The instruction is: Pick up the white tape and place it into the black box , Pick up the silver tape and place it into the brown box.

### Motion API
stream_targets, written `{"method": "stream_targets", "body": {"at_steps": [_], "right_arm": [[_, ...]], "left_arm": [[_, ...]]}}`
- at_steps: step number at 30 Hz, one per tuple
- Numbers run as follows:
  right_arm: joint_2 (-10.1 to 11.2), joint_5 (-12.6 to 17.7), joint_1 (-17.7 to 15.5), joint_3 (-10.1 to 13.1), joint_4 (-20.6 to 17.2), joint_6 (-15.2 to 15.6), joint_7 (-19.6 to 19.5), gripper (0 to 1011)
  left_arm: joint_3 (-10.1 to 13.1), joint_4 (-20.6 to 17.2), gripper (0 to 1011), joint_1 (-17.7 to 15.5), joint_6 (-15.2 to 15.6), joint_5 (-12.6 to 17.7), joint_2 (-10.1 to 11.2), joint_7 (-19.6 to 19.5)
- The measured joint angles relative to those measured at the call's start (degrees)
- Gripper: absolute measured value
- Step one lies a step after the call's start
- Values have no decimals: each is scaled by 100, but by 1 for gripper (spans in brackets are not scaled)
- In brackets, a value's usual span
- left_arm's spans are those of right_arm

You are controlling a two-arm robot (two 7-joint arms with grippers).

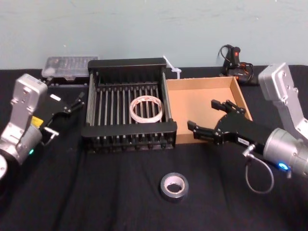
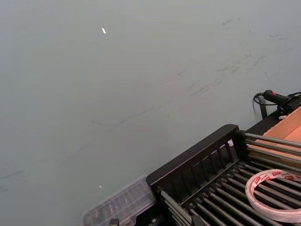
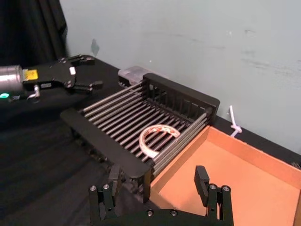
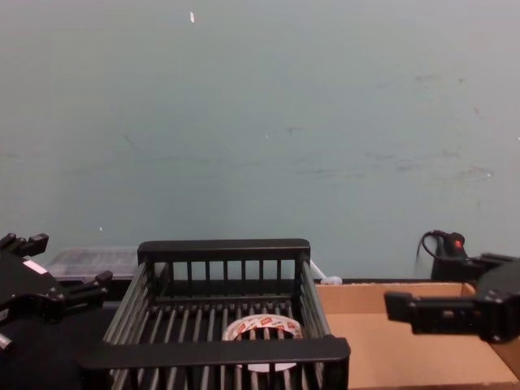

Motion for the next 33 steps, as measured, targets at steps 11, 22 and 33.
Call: {"method": "stream_targets", "body": {"at_steps": [11, 22, 33], "right_arm": [[400, 126, -389, 26, -448, 278, -57, 1000], [555, 196, -558, -137, -540, 424, -43, 1000], [568, 211, -576, -340, -431, 511, -48, 1000]], "left_arm": [[0, 0, 1001, 0, 0, 0, 0, 0], [0, 0, 1002, 0, 0, 0, 0, 0], [0, -1, 1001, 0, 0, 0, 0, 0]]}}
